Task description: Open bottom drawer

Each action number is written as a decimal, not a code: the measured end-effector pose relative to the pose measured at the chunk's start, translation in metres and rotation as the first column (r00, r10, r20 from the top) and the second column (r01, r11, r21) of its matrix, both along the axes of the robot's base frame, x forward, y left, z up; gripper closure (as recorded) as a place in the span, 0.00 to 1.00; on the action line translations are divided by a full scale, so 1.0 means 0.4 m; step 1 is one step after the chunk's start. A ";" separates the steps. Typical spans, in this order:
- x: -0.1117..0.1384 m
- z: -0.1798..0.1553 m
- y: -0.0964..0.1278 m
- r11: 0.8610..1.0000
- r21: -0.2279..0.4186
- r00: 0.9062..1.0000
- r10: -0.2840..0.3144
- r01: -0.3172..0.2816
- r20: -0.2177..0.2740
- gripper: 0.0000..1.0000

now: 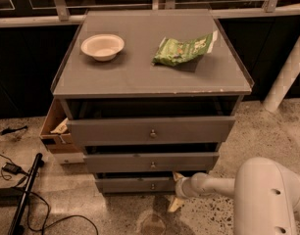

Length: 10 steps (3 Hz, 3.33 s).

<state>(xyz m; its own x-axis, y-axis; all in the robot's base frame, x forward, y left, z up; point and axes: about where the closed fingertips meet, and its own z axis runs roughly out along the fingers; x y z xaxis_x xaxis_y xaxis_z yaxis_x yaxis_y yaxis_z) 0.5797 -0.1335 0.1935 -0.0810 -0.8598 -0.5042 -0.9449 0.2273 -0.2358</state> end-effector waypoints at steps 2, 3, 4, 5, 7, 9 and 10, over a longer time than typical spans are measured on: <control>0.056 0.007 -0.045 0.997 -0.070 0.998 -0.028 0.032 0.048 0.00; 0.078 -0.011 -0.063 0.995 -0.083 0.998 -0.045 0.048 0.041 0.00; 0.096 -0.035 -0.078 0.994 -0.088 0.998 -0.061 0.063 0.025 0.00; 0.107 -0.056 -0.088 0.993 -0.092 0.997 -0.074 0.075 0.007 0.00; 0.110 -0.102 -0.094 0.990 -0.111 0.994 -0.092 0.086 -0.051 0.00; 0.071 -0.114 -0.118 0.985 -0.138 0.986 -0.122 0.105 -0.117 0.00; 0.029 -0.114 -0.132 0.984 -0.133 0.980 -0.135 0.116 -0.145 0.00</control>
Offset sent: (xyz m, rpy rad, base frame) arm 0.0385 -0.0302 0.0049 -0.1071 -0.0706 -0.0476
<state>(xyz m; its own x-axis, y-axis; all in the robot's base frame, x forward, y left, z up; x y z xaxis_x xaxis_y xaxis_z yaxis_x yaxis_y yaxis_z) 0.5913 -0.1863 0.1480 -0.2602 -0.8924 -0.3686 -0.9376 0.3247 -0.1243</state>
